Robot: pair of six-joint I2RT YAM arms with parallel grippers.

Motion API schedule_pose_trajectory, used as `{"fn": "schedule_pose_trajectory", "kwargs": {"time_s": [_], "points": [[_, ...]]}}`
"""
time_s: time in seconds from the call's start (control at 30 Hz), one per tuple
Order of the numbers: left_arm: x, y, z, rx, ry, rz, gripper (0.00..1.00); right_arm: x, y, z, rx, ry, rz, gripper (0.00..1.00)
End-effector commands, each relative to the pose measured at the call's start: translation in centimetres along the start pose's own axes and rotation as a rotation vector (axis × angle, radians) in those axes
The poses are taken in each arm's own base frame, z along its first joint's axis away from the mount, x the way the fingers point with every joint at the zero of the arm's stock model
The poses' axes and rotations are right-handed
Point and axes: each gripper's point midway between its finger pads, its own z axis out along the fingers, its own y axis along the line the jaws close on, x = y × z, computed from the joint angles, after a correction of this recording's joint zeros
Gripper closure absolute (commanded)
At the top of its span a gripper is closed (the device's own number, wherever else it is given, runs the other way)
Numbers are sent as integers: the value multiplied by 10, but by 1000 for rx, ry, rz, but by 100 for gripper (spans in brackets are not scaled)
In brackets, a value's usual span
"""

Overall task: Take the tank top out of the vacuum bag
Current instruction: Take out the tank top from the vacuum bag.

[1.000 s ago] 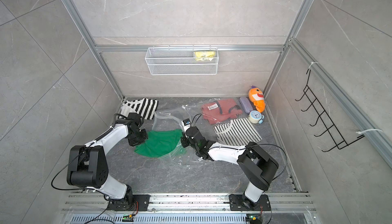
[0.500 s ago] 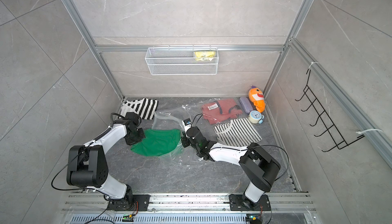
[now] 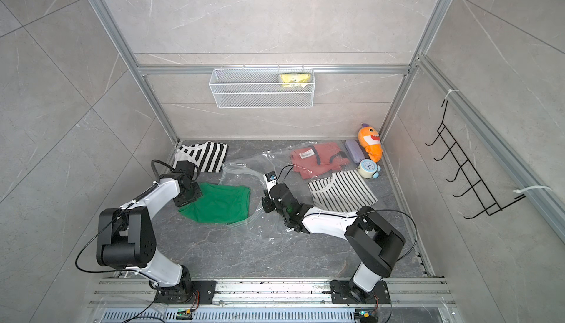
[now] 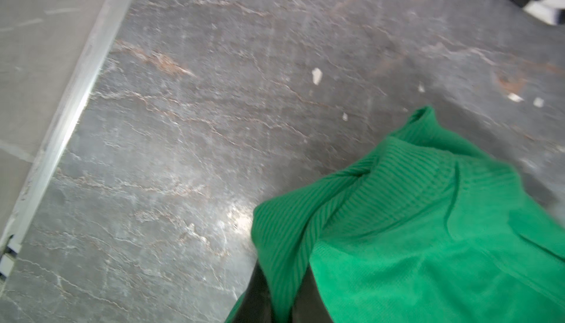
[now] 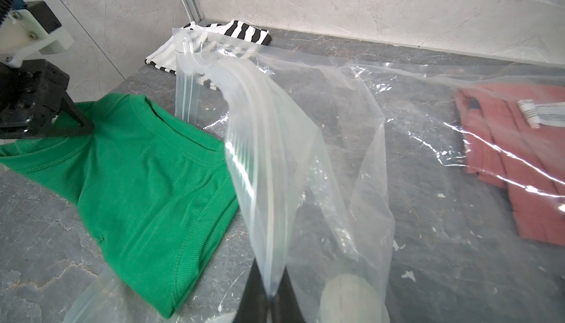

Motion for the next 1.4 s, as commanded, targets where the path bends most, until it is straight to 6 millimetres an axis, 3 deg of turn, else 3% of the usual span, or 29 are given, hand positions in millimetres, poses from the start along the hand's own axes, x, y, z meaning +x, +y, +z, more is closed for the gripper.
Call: {"fn": "schedule_pose_trajectory", "kwargs": {"time_s": [0.0, 0.23, 0.53, 1.1, 1.27, 1.37], "points": [[-22, 17, 3, -97, -58, -38, 100, -12, -7, -8, 28, -52, -6, 100], [-27, 22, 13, -125, -69, -57, 100, -14, -9, -10, 34, -59, -7, 100], [-37, 43, 23, -209, -96, -71, 100, -18, -10, -14, 41, -75, -12, 100], [-55, 58, 26, -289, -140, -71, 100, -17, -13, -15, 52, -80, -11, 100], [-60, 62, 24, -309, -148, -90, 89, -18, -13, -16, 55, -83, -11, 100], [-67, 69, 11, -325, -205, -130, 61, -19, -11, -15, 41, -83, -8, 100]]}}
